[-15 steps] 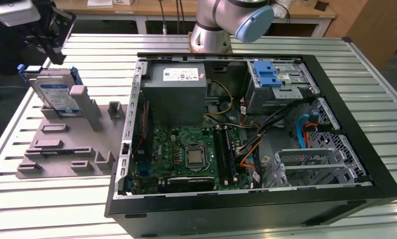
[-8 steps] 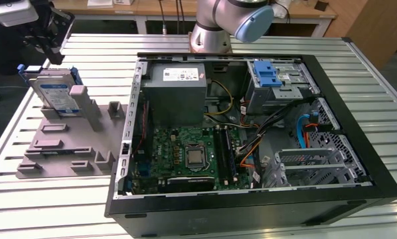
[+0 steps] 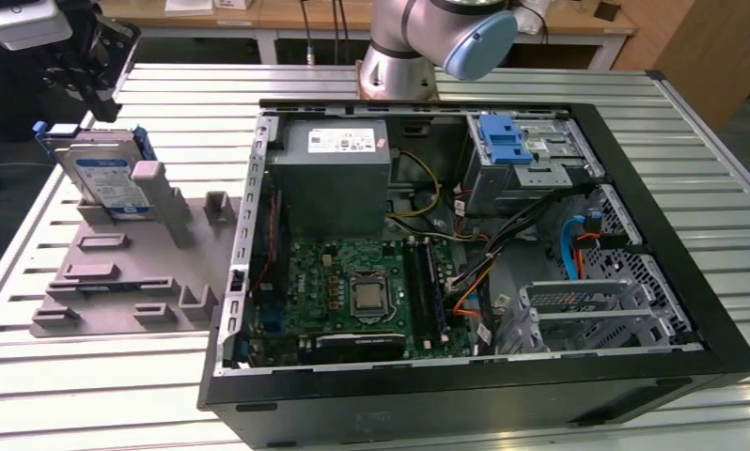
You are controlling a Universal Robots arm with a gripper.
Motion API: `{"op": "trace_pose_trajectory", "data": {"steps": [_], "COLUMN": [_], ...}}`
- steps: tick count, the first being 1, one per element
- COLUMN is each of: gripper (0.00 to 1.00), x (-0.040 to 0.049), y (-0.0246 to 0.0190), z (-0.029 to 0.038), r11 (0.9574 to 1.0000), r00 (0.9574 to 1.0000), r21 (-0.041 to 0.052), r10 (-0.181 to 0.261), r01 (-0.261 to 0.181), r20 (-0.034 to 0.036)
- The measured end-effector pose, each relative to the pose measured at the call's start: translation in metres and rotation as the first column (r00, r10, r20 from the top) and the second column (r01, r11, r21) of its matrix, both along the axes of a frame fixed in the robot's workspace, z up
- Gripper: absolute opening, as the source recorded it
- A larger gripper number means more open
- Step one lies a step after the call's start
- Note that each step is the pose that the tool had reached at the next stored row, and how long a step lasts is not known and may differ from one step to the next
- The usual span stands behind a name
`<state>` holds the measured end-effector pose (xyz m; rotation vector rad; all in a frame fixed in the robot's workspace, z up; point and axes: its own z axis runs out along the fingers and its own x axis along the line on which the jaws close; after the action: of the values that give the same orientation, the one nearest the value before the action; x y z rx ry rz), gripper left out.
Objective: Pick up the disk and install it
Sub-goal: 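Reach for the disk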
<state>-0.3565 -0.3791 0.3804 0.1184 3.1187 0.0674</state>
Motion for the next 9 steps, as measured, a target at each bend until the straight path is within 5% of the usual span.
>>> {"op": "trace_pose_trajectory", "data": {"steps": [9], "gripper": [0.11], "x": [-0.0083], "y": [0.0037], "z": [-0.0014], "r11": [1.0], "r00": [1.0], "r21": [-0.0001], "r10": [0.0], "r01": [0.0], "r20": [-0.0007]}}
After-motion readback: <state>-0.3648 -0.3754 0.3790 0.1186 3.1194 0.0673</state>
